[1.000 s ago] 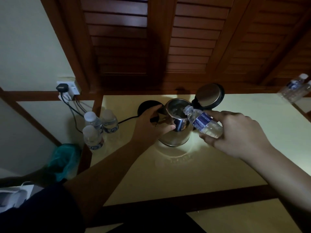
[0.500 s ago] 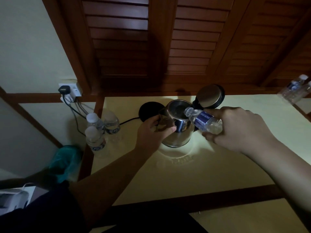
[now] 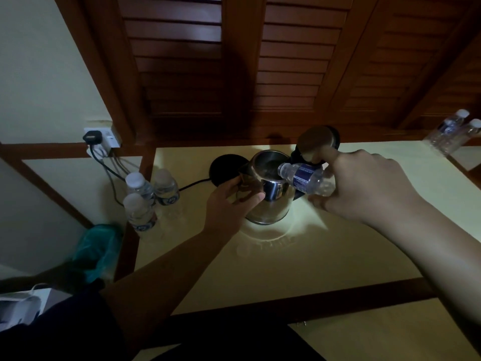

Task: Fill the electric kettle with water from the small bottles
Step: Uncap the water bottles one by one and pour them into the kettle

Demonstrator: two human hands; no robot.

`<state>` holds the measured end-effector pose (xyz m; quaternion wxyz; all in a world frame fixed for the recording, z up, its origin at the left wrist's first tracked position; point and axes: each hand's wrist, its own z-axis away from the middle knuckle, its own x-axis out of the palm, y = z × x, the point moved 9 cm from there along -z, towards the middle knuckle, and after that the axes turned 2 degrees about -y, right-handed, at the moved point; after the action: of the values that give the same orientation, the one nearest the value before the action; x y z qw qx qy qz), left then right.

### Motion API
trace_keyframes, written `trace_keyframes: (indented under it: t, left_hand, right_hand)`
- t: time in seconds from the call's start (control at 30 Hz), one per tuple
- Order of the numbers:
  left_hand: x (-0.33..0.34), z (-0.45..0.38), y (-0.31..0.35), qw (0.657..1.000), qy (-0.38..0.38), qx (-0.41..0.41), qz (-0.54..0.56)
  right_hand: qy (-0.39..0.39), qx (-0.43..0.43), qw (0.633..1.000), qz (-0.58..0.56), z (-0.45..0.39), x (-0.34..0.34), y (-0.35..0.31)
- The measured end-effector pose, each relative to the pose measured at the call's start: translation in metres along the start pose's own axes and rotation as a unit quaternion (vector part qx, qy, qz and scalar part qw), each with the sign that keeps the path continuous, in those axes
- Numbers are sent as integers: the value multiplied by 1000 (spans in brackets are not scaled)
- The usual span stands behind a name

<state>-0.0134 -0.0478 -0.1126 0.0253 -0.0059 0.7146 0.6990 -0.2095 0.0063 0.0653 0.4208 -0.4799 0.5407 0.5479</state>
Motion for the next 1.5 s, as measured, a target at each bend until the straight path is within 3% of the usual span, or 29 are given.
trace_keyframes:
  t: [0.5,0.83,0.97,1.07,1.13,1.23,1.3,1.37,1.5]
  left_hand:
    - [-1,0,3,1000,1,8,4]
    - [-2,0,5,999,-4,26,-18]
    - [-6,2,3,998,-10,15,-53]
    - [-16,13,-9,993,9,-27,-118]
    - [-23,25,-23,982,5,-60,-177]
    - [-19,45,-41,952,-96,-49,-286]
    - [-12,55,-46,926,-165,-21,-338]
    - [-5,61,-48,891,-217,-6,-398]
    - [8,65,-47,817,-271,48,-507]
  right_hand:
    - [35,-21,999,-5,-20,-30,-4]
    - [11,-38,993,-113,-34,-30,2]
    - [65,-14,982,-174,-23,-27,19]
    - [136,45,922,-360,2,-12,39]
    - [144,68,833,-530,24,22,42]
    - [73,75,705,-702,55,94,26]
    - [11,90,658,-747,71,139,7]
    - [-23,106,654,-748,83,175,-9]
    - [-21,97,730,-676,88,215,-30]
